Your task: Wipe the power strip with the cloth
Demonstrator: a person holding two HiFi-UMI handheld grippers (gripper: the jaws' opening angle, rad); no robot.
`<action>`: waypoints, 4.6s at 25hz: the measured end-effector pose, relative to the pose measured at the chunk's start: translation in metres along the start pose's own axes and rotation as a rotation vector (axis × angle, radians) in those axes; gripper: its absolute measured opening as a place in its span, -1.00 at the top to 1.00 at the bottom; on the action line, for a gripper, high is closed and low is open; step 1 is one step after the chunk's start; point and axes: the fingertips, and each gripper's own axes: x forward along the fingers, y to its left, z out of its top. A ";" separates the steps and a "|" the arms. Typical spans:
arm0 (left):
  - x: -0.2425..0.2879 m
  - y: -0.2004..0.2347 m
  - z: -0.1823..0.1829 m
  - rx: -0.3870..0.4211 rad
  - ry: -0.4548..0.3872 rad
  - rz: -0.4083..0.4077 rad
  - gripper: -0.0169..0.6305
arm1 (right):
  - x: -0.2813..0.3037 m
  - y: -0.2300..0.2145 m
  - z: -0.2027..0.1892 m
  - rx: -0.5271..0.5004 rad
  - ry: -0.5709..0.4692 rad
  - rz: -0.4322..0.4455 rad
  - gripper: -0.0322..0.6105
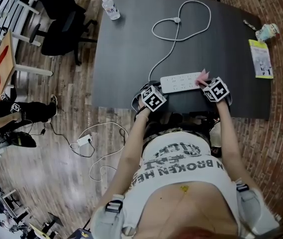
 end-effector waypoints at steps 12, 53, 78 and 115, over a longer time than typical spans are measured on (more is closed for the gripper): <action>0.001 -0.001 0.000 0.005 -0.002 0.016 0.09 | -0.001 0.002 -0.001 -0.037 -0.069 -0.080 0.85; -0.129 -0.049 0.124 -0.320 -0.693 0.255 0.92 | -0.134 0.099 0.088 -0.329 -0.711 0.119 0.85; -0.245 -0.113 0.212 -0.162 -0.923 0.375 0.92 | -0.289 0.115 0.103 -0.259 -1.162 0.140 0.85; -0.254 -0.131 0.228 -0.121 -0.926 0.386 0.92 | -0.292 0.129 0.102 -0.272 -1.142 0.161 0.85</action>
